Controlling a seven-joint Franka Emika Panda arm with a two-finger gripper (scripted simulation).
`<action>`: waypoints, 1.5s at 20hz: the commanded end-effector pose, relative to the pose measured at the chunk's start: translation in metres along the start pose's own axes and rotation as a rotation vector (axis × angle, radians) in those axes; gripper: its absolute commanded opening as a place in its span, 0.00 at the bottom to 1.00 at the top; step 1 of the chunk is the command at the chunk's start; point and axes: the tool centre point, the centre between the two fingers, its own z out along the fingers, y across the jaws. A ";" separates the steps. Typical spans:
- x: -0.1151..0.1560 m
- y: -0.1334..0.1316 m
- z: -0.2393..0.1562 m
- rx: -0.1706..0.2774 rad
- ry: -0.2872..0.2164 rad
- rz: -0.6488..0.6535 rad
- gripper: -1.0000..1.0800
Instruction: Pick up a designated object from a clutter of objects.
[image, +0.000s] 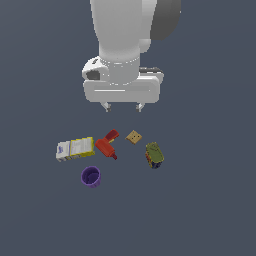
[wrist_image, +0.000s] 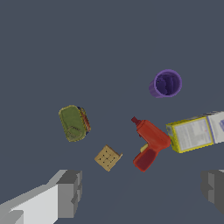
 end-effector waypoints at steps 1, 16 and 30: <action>0.000 0.001 -0.001 0.001 0.001 0.002 0.96; 0.017 -0.035 0.060 -0.018 -0.002 -0.087 0.96; 0.020 -0.115 0.193 -0.026 -0.007 -0.281 0.96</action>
